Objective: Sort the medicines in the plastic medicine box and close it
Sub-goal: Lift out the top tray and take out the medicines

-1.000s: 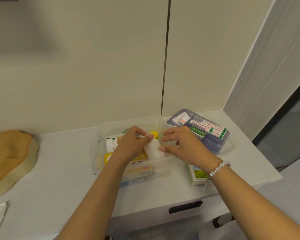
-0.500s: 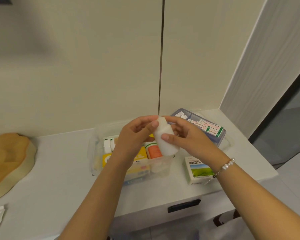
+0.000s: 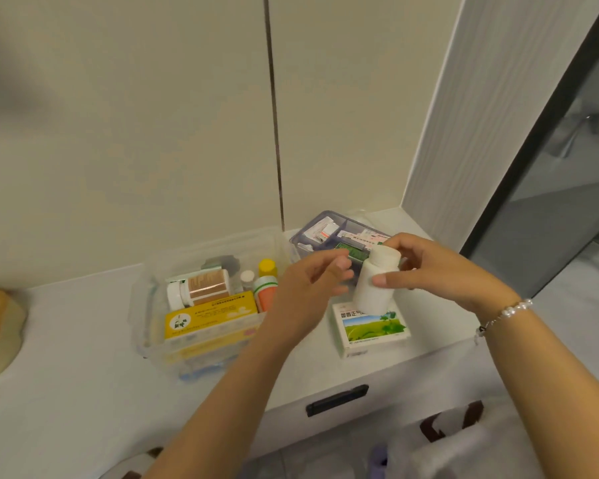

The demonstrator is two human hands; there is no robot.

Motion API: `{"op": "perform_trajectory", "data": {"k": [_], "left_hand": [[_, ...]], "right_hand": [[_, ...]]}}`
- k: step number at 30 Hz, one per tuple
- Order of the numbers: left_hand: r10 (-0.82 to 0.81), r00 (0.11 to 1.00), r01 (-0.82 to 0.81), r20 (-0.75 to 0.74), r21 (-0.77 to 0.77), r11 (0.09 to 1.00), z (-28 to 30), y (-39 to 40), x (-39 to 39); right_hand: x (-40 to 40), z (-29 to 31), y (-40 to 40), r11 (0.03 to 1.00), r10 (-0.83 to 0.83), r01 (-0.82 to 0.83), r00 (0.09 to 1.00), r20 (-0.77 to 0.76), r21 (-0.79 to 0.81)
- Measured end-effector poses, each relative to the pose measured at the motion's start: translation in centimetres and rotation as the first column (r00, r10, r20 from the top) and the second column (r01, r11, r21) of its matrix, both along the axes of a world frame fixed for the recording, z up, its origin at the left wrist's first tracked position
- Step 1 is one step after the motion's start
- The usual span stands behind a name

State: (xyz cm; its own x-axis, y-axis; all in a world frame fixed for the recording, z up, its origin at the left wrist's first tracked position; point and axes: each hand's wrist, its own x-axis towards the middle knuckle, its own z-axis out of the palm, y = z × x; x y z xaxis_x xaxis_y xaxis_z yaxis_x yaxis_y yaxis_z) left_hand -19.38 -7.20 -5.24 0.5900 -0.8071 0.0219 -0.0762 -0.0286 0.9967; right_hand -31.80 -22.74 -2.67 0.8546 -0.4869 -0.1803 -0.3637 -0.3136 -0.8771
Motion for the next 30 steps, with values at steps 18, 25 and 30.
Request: {"op": "perform_trajectory", "data": {"k": [18,25,30], "left_hand": [[-0.116,0.942,-0.053,0.315,0.479,0.876,-5.8,-3.7,-4.3],[-0.101,0.919,-0.118,0.381,0.51,0.852,-6.9,-3.9,-4.3],[-0.088,0.933,-0.113,0.349,0.516,0.849,-6.8,-3.9,-4.0]], "right_hand": [[-1.8,-4.3,-3.7,0.926,-0.244,0.101,0.895,-0.373,-0.365],[-1.6,-4.9,-3.3,0.929,-0.218,0.077,0.904,-0.367,-0.361],[-1.9,-4.5,-3.2,0.94,-0.203,0.07,0.901,-0.382,-0.333]]}}
